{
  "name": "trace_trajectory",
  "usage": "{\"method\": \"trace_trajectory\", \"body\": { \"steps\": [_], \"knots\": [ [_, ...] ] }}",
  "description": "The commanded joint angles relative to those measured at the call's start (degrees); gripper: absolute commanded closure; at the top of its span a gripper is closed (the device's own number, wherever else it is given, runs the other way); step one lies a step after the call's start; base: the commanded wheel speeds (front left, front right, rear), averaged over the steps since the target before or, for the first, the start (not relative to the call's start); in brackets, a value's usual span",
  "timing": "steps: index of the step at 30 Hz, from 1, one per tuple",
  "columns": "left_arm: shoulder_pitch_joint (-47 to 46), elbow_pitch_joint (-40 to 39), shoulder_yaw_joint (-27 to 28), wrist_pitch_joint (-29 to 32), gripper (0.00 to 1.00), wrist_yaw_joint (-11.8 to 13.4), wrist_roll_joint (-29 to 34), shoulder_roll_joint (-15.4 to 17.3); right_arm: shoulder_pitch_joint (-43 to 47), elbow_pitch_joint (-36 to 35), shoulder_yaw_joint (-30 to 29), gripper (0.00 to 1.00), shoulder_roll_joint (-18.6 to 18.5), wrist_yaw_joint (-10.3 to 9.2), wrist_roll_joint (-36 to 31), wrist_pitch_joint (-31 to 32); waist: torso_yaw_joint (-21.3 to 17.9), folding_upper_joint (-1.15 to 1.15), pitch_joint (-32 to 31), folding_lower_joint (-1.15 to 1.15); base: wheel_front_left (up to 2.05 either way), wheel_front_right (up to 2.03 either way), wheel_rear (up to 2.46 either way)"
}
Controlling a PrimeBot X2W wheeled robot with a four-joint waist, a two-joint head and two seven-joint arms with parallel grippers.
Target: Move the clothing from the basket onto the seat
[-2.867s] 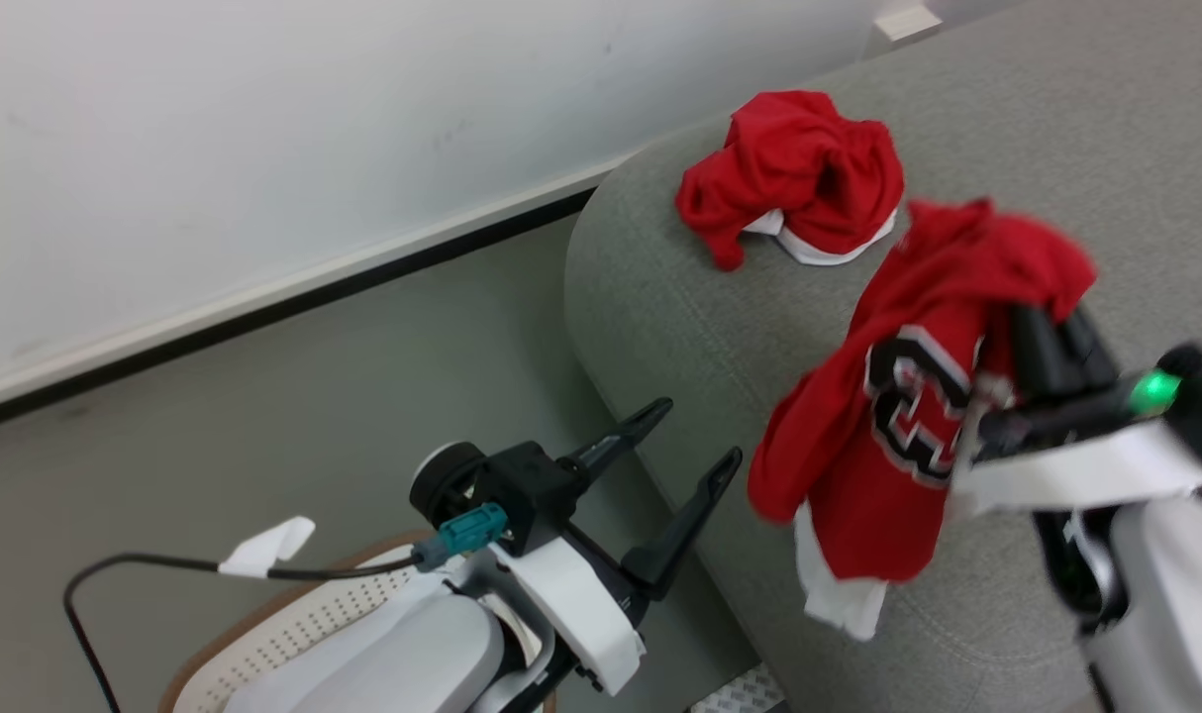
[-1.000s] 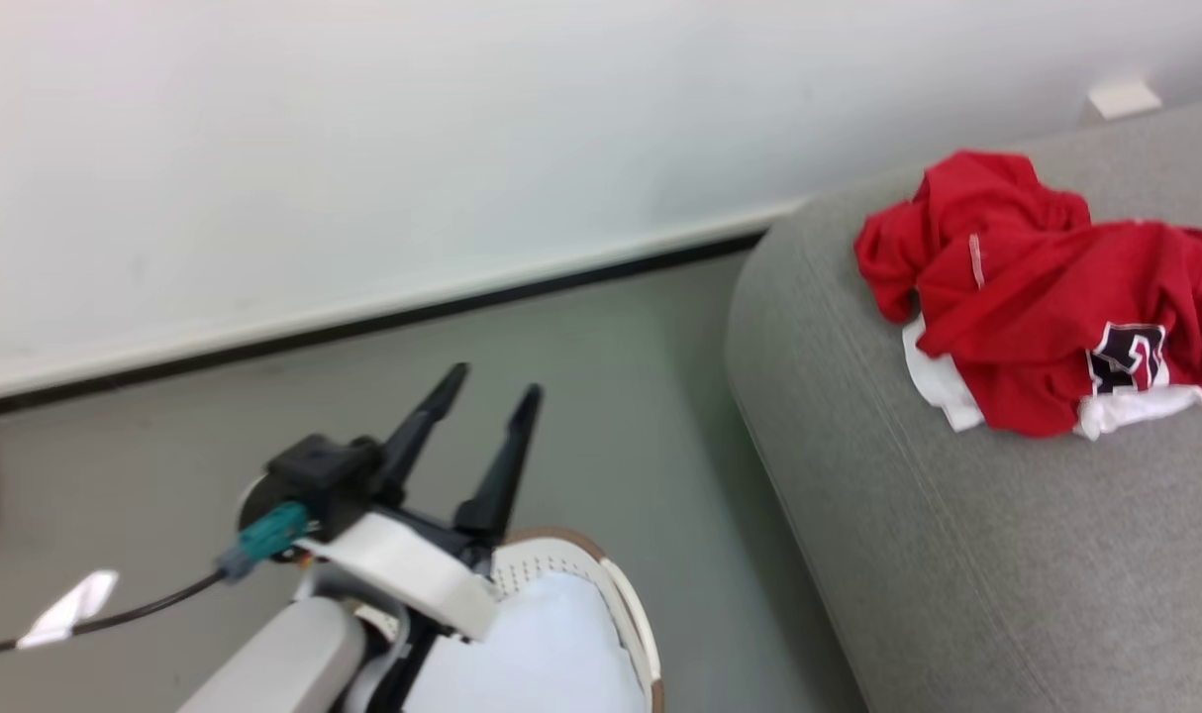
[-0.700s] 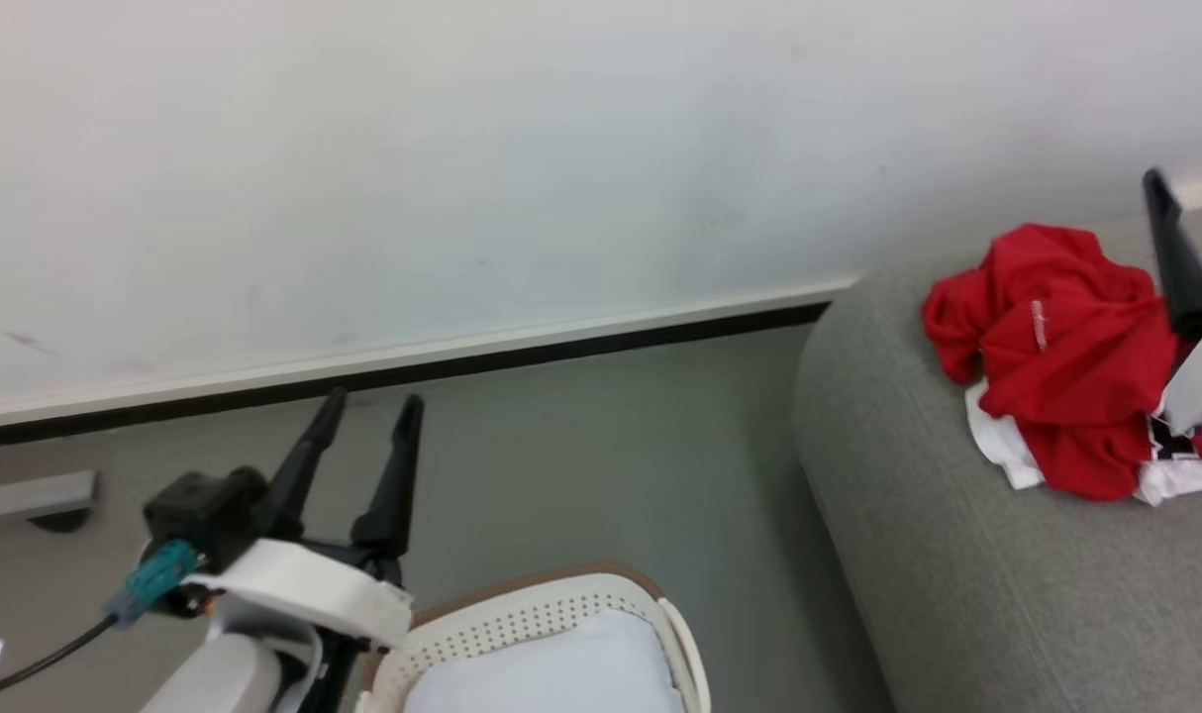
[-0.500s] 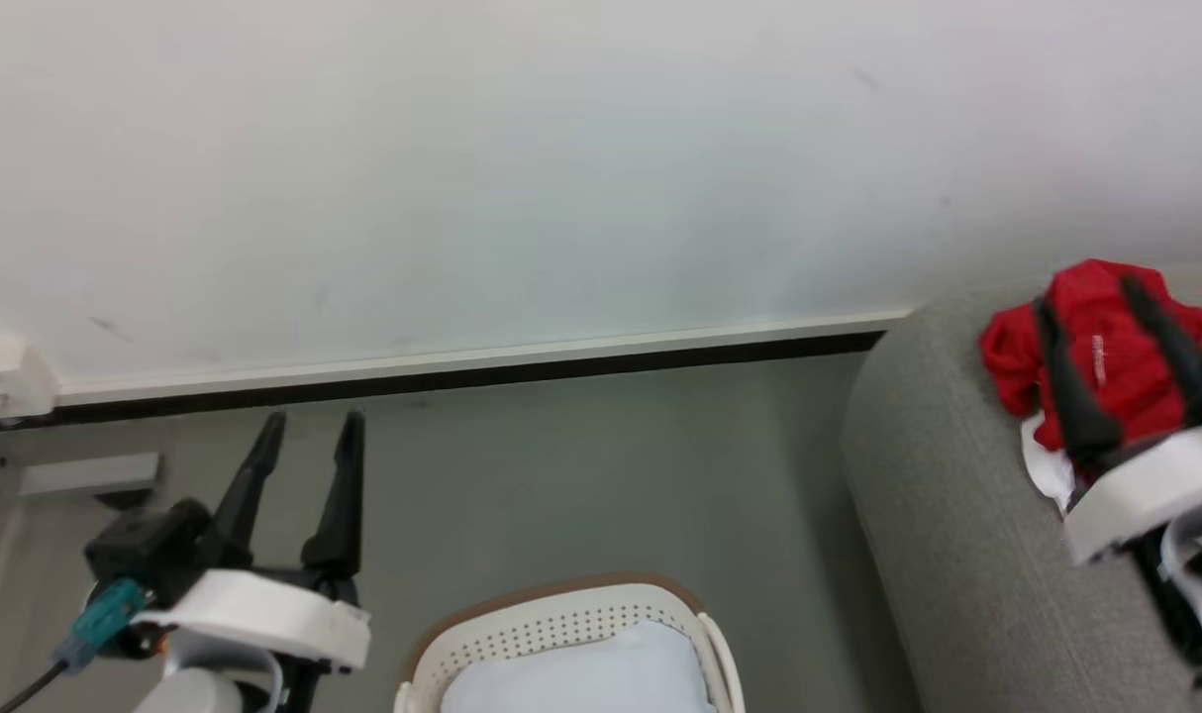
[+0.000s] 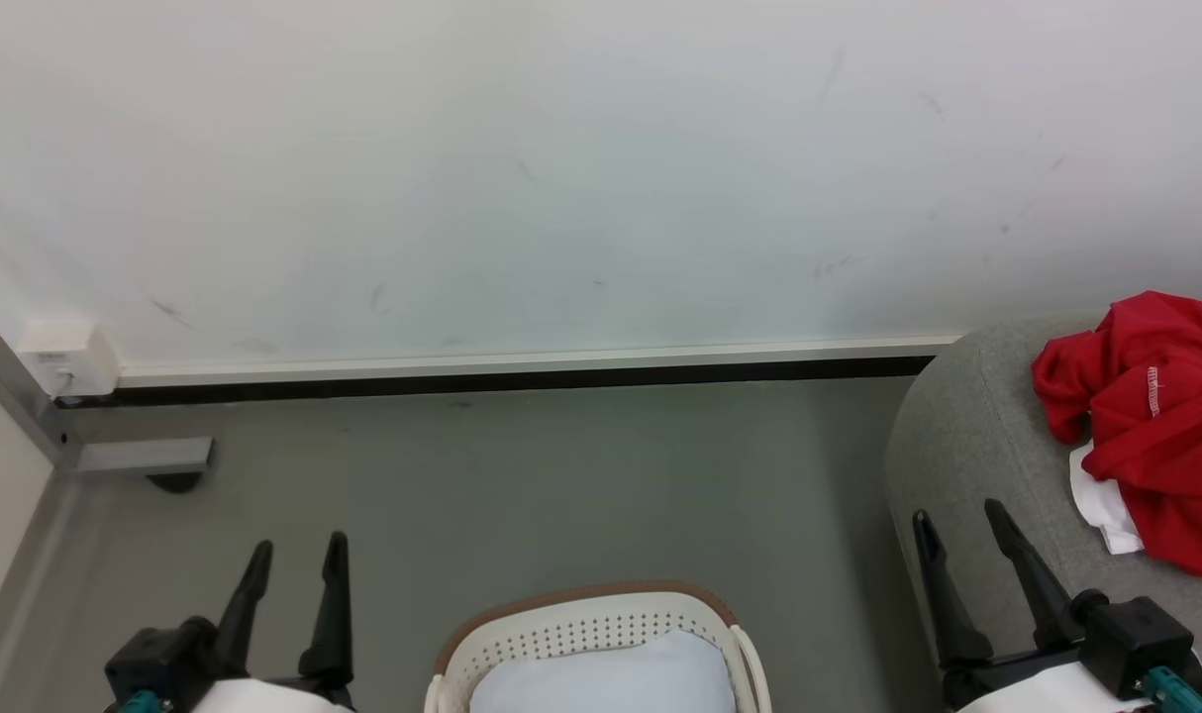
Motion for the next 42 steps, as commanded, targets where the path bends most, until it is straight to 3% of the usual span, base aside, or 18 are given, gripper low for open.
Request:
{"method": "trace_trajectory", "body": {
  "steps": [1, 8, 17, 30, 31, 35, 42],
  "knots": [
    [0.9, 0.2, 0.5, 0.0, 0.00, -0.4, 0.8, -0.2, 0.4, 0.1, -0.1, 0.00, 0.1, -0.13, -0.3, -0.4, 0.0, 0.00, 0.0, 0.01, 0.00, 0.00, 0.00],
    [1.2, 1.7, 4.1, 0.0, 0.00, -4.3, 4.4, -3.1, -1.8, 3.0, 0.7, 0.00, 0.8, -0.13, -1.3, -1.5, -0.4, 0.00, -0.1, 0.01, 0.00, 0.00, 0.00],
    [0.7, 3.0, 7.3, 0.0, 0.00, -7.3, 7.8, -5.8, -2.6, 5.1, 1.3, 0.00, 1.0, -0.13, -1.9, -1.9, -0.5, 0.00, 0.1, 0.01, 0.00, 0.00, 0.00],
    [0.9, 4.9, 9.7, 0.0, 0.00, -9.8, 10.3, -7.7, -2.9, 6.2, 2.0, 0.00, 1.3, -0.13, -1.4, -2.3, -0.6, 0.00, -0.1, 0.01, 0.00, 0.00, 0.00],
    [0.6, 5.0, 9.6, 0.0, 1.00, -9.7, 9.7, -7.7, -2.3, 6.2, 2.0, 1.00, 1.4, 0.00, -1.5, -2.0, -0.6, 0.00, -0.1, 0.01, 0.00, 0.00, 0.00],
    [1.0, 6.7, 9.6, 0.4, 1.00, -9.8, 8.9, -8.1, -1.0, 7.2, 1.9, 1.00, 1.4, 0.01, -0.6, -1.7, -0.6, 0.00, -0.1, 0.01, 0.00, 0.00, 0.00],
    [0.4, 6.7, 10.6, 2.7, 1.00, -10.0, 1.6, -8.4, -0.9, 6.7, 0.5, 1.00, 1.3, 0.00, 7.1, 0.0, -0.5, 0.00, -0.1, 0.01, 0.00, 0.00, 0.00]
  ]
}}
